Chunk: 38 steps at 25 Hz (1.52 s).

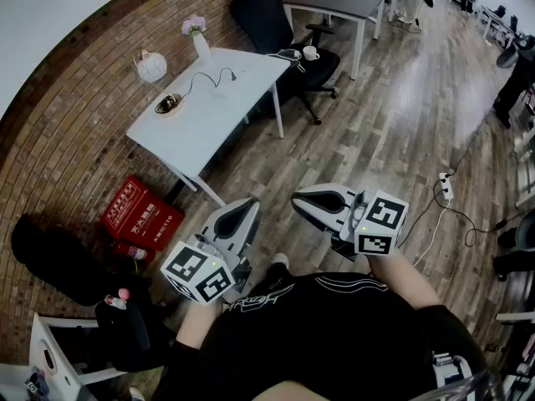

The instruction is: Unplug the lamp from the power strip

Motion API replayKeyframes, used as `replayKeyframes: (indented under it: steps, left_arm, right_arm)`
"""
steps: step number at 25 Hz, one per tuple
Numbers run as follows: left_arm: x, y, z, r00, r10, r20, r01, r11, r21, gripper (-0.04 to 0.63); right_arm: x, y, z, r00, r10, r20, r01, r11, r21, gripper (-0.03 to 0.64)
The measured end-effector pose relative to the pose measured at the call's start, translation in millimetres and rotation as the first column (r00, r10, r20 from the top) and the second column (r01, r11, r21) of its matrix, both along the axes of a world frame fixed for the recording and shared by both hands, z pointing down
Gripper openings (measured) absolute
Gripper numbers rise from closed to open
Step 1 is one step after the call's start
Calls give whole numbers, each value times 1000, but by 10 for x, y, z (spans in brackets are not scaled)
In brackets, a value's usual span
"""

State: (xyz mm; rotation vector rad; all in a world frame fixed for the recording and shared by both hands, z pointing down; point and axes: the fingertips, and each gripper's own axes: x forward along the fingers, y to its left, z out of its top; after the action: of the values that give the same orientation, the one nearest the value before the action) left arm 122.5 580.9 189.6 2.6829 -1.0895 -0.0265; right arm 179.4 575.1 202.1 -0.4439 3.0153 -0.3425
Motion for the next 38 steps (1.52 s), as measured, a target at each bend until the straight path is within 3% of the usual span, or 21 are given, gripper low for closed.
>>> replayKeyframes:
  steps: [10,20,28,38]
  left_arm:
    - [-13,-58,129,1000,20,-3,-20,1000,-7,3]
    - [-353,-662,440,998,-49,-40,46,997,-61,3]
    - [-711,-1691,632,999,-37,-7,36,996,-82,3]
    - [-1362,-3884,751,1000,9,19,-6,989,-148,3]
  right_arm:
    - [0,-57,138,999,25,-22,-25,999,-22,-5]
    - [-194,-545,443,995,41,-90,-47,997,-61,-3]
    - [-524,-1590,618,995,55,-83,-64,992,-106,-3]
    - [-1099,-3686,742,989,118,-89,-134,972,-194,-3]
